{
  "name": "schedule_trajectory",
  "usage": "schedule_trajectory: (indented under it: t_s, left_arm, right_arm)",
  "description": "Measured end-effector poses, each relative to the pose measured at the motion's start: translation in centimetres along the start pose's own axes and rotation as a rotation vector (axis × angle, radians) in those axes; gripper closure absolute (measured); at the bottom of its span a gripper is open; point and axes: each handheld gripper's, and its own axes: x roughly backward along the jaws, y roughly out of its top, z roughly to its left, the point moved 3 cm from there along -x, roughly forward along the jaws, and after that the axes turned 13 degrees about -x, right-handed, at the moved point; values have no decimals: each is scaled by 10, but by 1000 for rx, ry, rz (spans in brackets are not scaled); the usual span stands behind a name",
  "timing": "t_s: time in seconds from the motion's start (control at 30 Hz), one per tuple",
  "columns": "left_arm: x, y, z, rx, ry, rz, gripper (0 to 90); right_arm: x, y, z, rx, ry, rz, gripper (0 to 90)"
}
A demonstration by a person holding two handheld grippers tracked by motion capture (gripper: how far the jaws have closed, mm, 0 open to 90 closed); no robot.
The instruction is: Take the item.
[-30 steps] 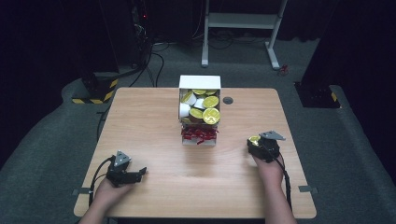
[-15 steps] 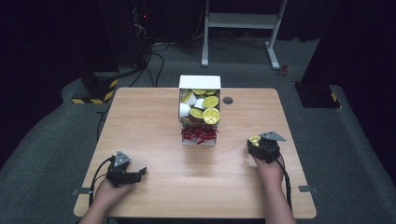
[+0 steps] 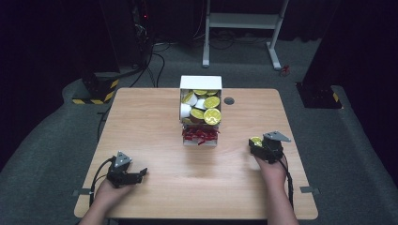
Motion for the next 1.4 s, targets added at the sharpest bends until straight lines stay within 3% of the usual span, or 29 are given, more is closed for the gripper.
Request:
schedule_trajectory:
  t_s: [0.37, 0.53, 0.67, 0.77, 0.87, 0.93, 1.03, 1.3, 1.4]
  left_arm:
    - [0, 0, 0, 0, -4, -1, 156]
    - [0, 0, 0, -3, -3, 0, 156]
    - [0, 0, 0, -8, -2, 3, 155]
    - [0, 0, 0, -10, -2, 3, 154]
    - [0, 0, 0, -11, -3, 2, 154]
    - [0, 0, 0, -9, -6, 1, 154]
    - [0, 0, -1, -10, -10, -1, 154]
    - [0, 0, -1, -12, -10, -2, 155]
    - [0, 0, -1, -14, -12, -2, 154]
  right_arm:
    - [17, 9, 9, 3, 10, -53, 290]
    - [27, 14, 21, 41, 19, -81, 276]
    - [30, 14, 35, 64, 38, -69, 278]
    - [31, 11, 46, 86, 49, -43, 272]
    - [34, 3, 60, 96, 101, -13, 272]
    - [33, -7, 70, 77, 117, 13, 271]
    - [31, -24, 80, 100, 143, 62, 271]
    - [17, -69, 98, 177, 152, 197, 231]
    - [17, -71, 101, 203, 140, 190, 225]
